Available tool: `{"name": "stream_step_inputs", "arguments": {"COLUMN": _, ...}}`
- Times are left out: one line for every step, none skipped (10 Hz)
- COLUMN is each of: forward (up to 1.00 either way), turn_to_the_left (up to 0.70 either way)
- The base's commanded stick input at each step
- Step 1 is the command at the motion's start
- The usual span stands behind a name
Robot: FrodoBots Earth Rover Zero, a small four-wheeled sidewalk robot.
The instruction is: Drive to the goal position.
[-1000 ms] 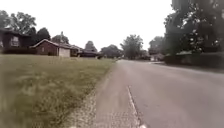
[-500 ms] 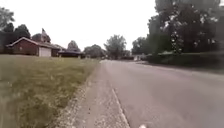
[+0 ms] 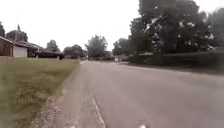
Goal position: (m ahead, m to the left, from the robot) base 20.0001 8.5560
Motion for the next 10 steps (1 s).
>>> {"name": "stream_step_inputs", "arguments": {"forward": 0.7, "turn_to_the_left": 0.0}}
{"name": "stream_step_inputs", "arguments": {"forward": 0.7, "turn_to_the_left": 0.0}}
{"name": "stream_step_inputs", "arguments": {"forward": 0.7, "turn_to_the_left": 0.0}}
{"name": "stream_step_inputs", "arguments": {"forward": 0.7, "turn_to_the_left": 0.0}}
{"name": "stream_step_inputs", "arguments": {"forward": 0.7, "turn_to_the_left": 0.0}}
{"name": "stream_step_inputs", "arguments": {"forward": 0.7, "turn_to_the_left": 0.0}}
{"name": "stream_step_inputs", "arguments": {"forward": 0.7, "turn_to_the_left": 0.0}}
{"name": "stream_step_inputs", "arguments": {"forward": 0.7, "turn_to_the_left": 0.0}}
{"name": "stream_step_inputs", "arguments": {"forward": 0.7, "turn_to_the_left": 0.0}}
{"name": "stream_step_inputs", "arguments": {"forward": 0.7, "turn_to_the_left": 0.0}}
